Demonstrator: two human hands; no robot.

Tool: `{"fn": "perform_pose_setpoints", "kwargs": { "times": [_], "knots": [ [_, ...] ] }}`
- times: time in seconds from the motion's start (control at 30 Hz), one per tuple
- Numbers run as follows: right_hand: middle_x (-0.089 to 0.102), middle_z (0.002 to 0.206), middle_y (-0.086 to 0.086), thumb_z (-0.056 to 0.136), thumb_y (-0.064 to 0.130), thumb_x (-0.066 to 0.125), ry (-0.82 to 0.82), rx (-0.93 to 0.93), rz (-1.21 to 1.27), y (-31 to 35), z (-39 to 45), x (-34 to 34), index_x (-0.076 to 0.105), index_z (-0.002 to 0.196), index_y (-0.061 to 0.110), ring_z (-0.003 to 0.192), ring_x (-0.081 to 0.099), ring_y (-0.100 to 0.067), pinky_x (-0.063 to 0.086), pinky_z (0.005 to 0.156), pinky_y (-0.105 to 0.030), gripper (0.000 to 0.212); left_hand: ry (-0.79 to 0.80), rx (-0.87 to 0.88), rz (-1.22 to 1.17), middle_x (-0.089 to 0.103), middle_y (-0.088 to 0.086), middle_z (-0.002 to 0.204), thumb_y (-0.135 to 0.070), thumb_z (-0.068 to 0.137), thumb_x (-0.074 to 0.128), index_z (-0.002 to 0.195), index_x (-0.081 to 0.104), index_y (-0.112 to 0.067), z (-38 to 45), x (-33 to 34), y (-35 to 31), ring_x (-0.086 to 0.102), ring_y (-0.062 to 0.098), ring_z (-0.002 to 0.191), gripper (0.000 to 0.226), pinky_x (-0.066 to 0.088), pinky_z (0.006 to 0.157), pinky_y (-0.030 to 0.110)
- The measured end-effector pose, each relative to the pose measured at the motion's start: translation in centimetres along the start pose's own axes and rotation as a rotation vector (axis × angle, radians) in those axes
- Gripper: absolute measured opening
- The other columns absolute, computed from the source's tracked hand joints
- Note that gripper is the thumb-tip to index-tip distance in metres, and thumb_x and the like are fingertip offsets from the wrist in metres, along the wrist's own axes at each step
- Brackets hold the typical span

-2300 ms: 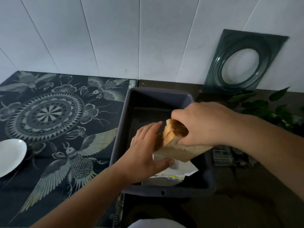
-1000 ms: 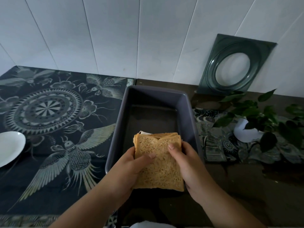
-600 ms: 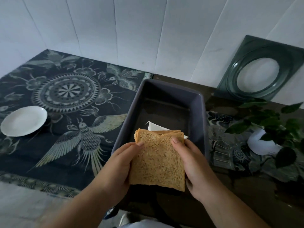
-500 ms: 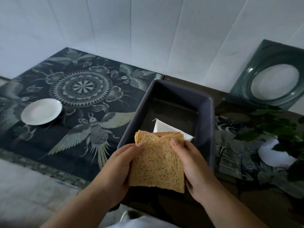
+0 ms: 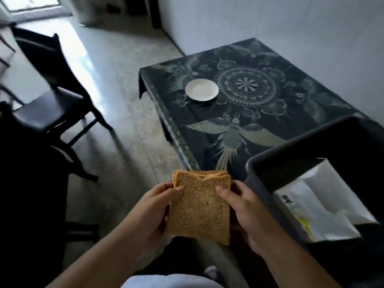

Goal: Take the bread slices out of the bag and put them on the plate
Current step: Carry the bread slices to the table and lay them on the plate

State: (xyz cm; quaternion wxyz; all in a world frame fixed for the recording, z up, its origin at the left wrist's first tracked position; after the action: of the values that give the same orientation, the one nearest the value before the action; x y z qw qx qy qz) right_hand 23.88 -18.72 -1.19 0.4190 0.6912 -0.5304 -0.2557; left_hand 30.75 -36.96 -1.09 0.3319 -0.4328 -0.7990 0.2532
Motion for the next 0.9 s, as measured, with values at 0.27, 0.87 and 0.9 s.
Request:
{"fn": "perform_pose_setpoints", "kwargs": {
  "times": [0.27,0.87,0.9],
  "knots": [
    [0.073,0.102,-0.003,0.089,0.037,0.069,0.318,0.106,-0.206,-0.5,4.1,14.6,0.067,0.103,0.029,0.087,0.073,-0.021,0.060,0.064,-0.036,0.016,-0.260,0.137,-0.164,0.076,0.017,0.100,-0.027,0.077,0.071,0.109,0.069,-0.008,-4.3,-12.6,-2.0,0.074,0.034,0.087,0.037,0.059,0.064,0.045],
    [0.072,0.102,-0.008,0.090,0.025,0.069,0.412,0.131,-0.248,3.4,13.7,33.5,0.065,0.109,0.020,0.092,0.072,-0.026,0.062,0.070,-0.041,0.019,-0.217,0.157,-0.233,0.073,0.020,0.110,-0.027,0.076,0.074,0.112,0.069,-0.008,1.4,-30.1,-13.2,0.070,0.039,0.099,0.041,0.059,0.075,0.055],
    [0.072,0.101,-0.008,0.091,0.025,0.069,0.410,0.135,-0.241,3.7,14.7,33.9,0.065,0.108,0.019,0.090,0.072,-0.026,0.062,0.069,-0.041,0.019,-0.217,0.154,-0.237,0.073,0.020,0.109,-0.026,0.075,0.075,0.110,0.070,-0.009,2.2,-30.5,-13.8,0.071,0.037,0.097,0.040,0.059,0.074,0.054]
  ]
}}
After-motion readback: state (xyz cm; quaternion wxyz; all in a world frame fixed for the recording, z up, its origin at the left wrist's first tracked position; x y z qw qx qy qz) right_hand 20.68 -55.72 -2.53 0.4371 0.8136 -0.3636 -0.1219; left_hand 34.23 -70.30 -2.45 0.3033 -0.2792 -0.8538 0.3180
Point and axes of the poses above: each hand's wrist, its own z-axis towards the middle knuckle, its own x-axis out of the palm, y = z × x, the point moved 6 cm from there along z, towards the middle knuckle
